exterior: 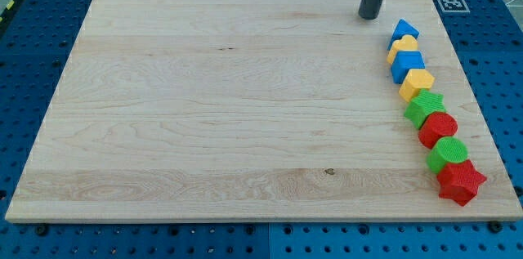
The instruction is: Nudge the blue triangle towards the left
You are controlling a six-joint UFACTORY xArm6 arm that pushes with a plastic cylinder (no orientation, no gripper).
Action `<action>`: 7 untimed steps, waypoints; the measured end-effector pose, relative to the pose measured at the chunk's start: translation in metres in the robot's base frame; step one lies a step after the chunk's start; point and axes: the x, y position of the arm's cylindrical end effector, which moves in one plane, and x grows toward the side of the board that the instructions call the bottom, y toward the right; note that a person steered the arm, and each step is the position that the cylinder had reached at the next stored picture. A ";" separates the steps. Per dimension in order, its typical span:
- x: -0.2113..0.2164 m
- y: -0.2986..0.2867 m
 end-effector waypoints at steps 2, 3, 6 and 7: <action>0.009 0.041; 0.030 0.054; 0.042 0.061; 0.044 0.060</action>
